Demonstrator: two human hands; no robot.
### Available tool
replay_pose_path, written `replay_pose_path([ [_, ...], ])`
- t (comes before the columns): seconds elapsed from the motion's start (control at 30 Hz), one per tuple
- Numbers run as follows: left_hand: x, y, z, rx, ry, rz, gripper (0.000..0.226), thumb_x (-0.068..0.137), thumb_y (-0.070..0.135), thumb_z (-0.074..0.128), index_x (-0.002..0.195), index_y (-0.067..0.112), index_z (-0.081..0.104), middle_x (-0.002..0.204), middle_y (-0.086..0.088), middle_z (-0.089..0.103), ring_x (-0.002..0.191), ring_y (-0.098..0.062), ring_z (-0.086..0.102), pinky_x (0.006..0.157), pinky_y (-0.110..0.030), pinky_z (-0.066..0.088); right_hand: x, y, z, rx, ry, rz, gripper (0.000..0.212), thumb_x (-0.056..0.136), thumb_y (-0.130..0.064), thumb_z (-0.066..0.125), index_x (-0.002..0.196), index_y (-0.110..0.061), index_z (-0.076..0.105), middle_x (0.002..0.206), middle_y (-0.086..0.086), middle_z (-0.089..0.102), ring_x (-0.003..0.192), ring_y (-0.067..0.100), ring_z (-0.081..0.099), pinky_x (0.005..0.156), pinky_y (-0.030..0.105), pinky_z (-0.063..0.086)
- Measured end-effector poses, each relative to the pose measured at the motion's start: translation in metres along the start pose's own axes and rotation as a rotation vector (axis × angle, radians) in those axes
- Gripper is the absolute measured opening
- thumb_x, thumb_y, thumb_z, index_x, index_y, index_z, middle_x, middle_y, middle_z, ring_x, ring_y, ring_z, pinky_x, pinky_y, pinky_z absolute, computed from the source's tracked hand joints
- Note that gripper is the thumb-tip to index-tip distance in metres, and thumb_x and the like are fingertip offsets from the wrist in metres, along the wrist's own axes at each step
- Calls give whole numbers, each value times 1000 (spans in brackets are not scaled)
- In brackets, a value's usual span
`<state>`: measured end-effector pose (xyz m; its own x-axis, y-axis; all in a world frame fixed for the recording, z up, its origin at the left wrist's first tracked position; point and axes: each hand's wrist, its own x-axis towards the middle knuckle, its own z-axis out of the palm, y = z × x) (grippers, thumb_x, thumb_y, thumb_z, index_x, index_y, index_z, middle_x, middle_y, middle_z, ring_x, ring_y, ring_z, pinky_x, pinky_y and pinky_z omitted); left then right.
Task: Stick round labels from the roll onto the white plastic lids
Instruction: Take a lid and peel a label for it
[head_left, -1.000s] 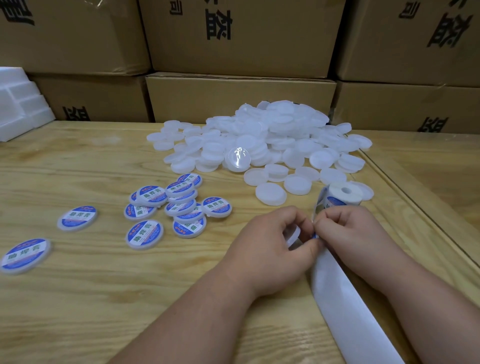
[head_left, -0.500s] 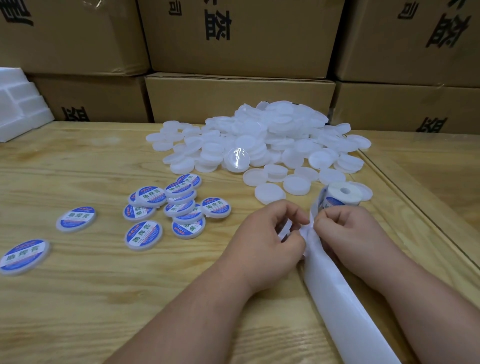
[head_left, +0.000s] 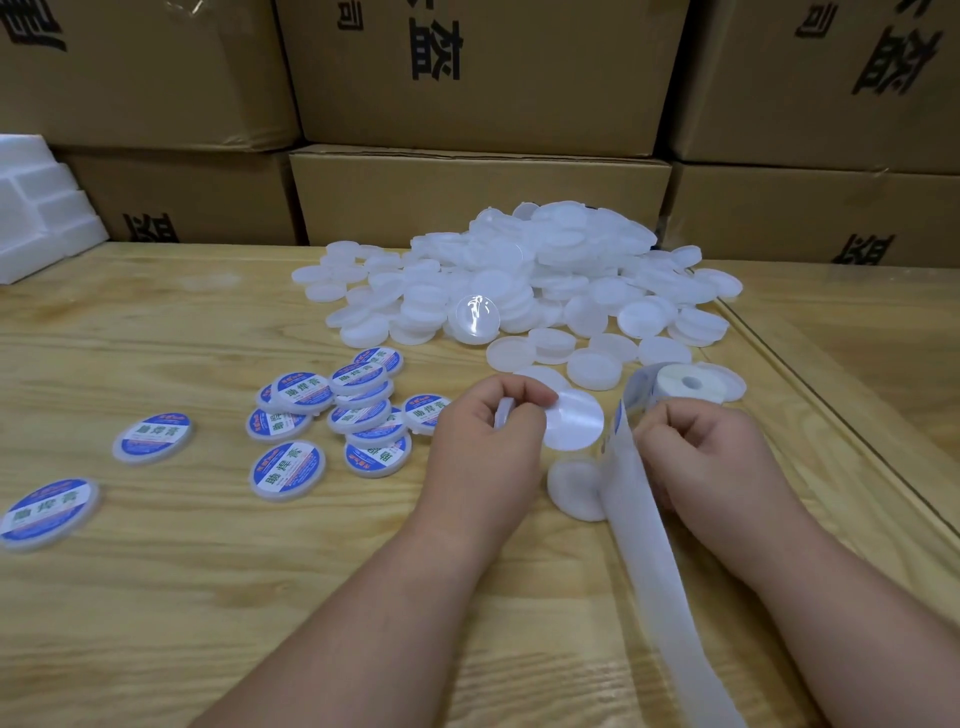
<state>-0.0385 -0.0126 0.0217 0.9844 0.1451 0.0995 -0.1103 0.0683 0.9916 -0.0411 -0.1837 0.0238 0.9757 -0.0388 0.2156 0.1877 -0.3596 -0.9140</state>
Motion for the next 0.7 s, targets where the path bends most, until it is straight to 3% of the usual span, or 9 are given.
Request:
replay_pose_path([
  [0.07, 0, 1, 0, -22, -1, -10, 29, 82, 10, 54, 71, 31, 71, 71, 17, 65, 57, -9, 45, 46, -15, 38, 0, 0, 3, 54, 66, -104, 17, 86, -9, 65, 70, -16, 62, 57, -1, 52, 52, 13, 45, 50, 22, 40],
  [0.13, 0, 1, 1, -31, -1, -24, 24, 71, 20, 52, 70, 33, 72, 71, 16, 64, 58, -10, 46, 46, -16, 37, 0, 0, 5, 98, 91, -190, 32, 88, 3, 66, 78, -28, 68, 70, 10, 62, 62, 28, 57, 56, 21, 45],
  [0.2, 1, 1, 1, -28, -8, -25, 25, 68, 22, 50, 70, 33, 72, 69, 16, 62, 59, -10, 46, 47, -16, 38, 0, 0, 6, 106, 70, -237, 34, 87, 0, 69, 83, -34, 70, 78, 16, 62, 70, 35, 59, 60, 23, 47],
  [0.37, 2, -1, 1, -1, -33, -7, 25, 68, 22, 50, 71, 33, 72, 67, 19, 61, 60, -7, 49, 51, -14, 38, 0, 1, 7, 65, 54, -266, 37, 85, 3, 72, 82, -34, 73, 71, 7, 55, 59, 10, 48, 56, 16, 42],
  [0.53, 3, -4, 0, 3, -46, 4, 26, 69, 22, 51, 73, 34, 73, 74, 20, 66, 65, -4, 53, 59, -15, 42, 0, 2, 7, 51, 59, -259, 38, 85, 2, 72, 83, -36, 73, 69, -2, 57, 60, 10, 50, 57, 15, 43],
  [0.7, 4, -6, 0, 2, -68, 4, 26, 70, 21, 51, 75, 32, 74, 75, 19, 66, 69, -5, 54, 68, -22, 43, -1, -1, 7, 78, 51, -249, 24, 78, -16, 69, 84, -38, 72, 67, -15, 54, 59, 6, 47, 57, 13, 41],
])
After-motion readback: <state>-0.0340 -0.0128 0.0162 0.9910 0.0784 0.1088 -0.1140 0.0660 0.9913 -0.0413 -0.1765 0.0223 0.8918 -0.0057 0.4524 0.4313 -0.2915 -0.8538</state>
